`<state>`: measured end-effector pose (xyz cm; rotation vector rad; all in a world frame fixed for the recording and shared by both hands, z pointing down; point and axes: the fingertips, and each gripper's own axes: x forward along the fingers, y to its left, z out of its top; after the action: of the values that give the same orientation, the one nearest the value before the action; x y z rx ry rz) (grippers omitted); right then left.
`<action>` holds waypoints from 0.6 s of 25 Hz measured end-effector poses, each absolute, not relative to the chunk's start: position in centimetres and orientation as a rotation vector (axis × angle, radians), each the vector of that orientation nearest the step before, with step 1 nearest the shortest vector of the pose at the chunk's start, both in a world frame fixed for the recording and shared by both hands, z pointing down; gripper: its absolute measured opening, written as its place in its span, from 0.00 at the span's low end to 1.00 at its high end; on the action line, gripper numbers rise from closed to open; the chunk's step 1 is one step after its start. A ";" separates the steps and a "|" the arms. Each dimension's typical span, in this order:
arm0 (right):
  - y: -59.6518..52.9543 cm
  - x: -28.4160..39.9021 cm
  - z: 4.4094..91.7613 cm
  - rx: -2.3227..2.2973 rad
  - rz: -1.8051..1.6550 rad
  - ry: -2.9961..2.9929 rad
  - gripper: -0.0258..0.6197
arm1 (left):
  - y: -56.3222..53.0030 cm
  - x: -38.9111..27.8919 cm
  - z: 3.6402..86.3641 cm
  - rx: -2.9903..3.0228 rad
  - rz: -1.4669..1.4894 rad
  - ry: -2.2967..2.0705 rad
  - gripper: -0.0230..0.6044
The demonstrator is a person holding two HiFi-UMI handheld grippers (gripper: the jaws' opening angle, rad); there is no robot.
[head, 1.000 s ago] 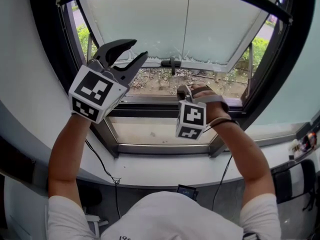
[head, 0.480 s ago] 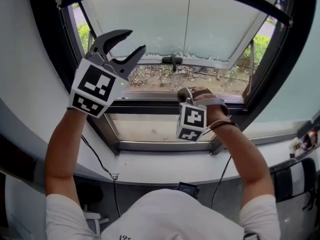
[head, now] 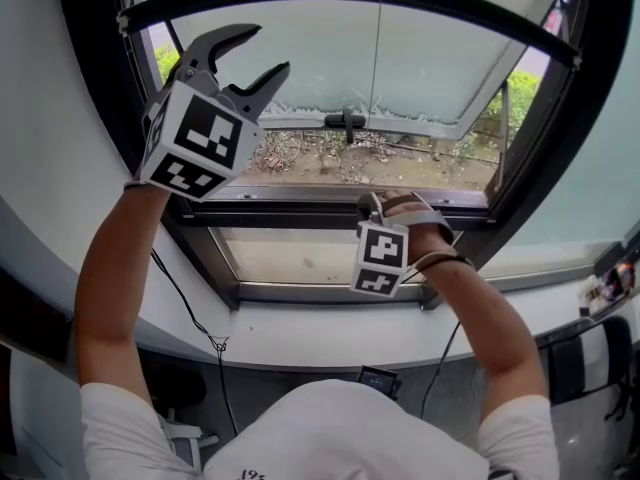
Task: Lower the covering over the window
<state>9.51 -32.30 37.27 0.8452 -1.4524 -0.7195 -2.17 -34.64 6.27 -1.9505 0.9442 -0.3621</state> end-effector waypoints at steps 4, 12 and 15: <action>-32.0 9.4 38.6 0.837 -0.702 -1.465 0.09 | -35.5 -1.8 5.8 -1.894 -0.396 0.950 0.42; -31.8 9.3 39.5 0.821 -0.694 -1.461 0.09 | -37.4 -1.5 5.5 -1.809 -0.470 0.966 0.45; -31.8 9.4 39.9 0.818 -0.689 -1.464 0.09 | -37.6 -1.0 5.1 -1.787 -0.487 0.959 0.46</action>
<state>9.35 -31.75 39.85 0.8177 -1.4641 -0.6886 -1.00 -37.64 5.09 -1.7870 0.9589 -0.4873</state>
